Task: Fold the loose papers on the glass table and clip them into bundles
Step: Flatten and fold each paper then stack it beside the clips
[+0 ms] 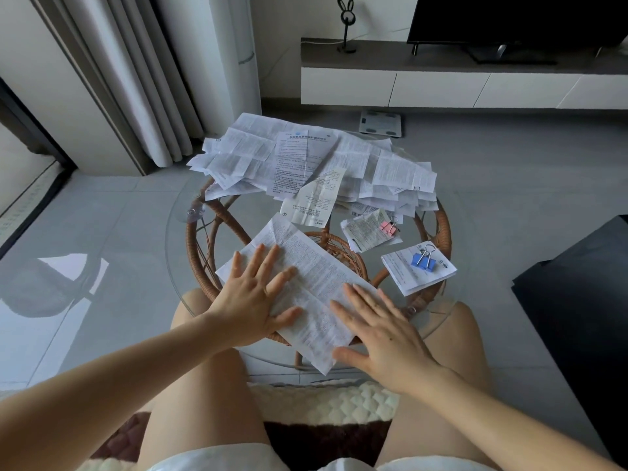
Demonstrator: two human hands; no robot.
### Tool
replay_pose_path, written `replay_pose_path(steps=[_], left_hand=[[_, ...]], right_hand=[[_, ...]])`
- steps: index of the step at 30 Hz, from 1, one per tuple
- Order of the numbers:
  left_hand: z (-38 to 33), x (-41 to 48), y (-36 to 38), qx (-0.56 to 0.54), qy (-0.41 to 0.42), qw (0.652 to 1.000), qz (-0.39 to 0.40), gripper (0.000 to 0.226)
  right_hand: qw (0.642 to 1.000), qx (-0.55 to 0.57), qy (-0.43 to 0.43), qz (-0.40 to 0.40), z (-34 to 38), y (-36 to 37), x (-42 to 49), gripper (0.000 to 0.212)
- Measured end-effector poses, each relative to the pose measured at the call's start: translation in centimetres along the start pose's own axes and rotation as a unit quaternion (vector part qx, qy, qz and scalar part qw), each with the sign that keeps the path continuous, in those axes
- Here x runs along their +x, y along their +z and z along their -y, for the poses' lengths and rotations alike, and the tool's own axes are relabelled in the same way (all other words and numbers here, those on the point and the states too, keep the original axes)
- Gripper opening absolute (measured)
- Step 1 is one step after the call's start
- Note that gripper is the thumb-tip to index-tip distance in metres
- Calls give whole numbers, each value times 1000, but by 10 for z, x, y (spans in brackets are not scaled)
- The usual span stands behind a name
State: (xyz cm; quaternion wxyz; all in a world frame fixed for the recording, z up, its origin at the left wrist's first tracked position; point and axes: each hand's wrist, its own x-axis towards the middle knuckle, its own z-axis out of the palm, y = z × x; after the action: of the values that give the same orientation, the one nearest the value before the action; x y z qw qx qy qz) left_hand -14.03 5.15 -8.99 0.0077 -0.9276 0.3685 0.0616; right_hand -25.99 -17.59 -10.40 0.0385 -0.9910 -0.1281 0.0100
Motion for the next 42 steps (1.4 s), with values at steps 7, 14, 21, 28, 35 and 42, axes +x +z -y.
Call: replay_pose_path(steps=[7,14,21,28,35,42], left_hand=[[0,0,-3,6,-3,1000,18,97],[-28,9,-23,-75,119,990,12,51],[-59,4,-17,31,89,991,99,76],[-58,8,-19,31,94,986,138,94],[-67,12,-21,-7,60,990,129,91],[-52,-12,-13,32,138,984,111,87]], right_hand=[[983,100,96,-117,-2,-6,-14,51],[983,72,102,-135,2,-5,-7,58],[981,115,113,-104,4,-10,-9,82],[975,165,130,-66,2,-23,-7,84],[958,214,176,-77,-4,-20,0,31],[970,144,149,-125,-4,-19,-1,25]])
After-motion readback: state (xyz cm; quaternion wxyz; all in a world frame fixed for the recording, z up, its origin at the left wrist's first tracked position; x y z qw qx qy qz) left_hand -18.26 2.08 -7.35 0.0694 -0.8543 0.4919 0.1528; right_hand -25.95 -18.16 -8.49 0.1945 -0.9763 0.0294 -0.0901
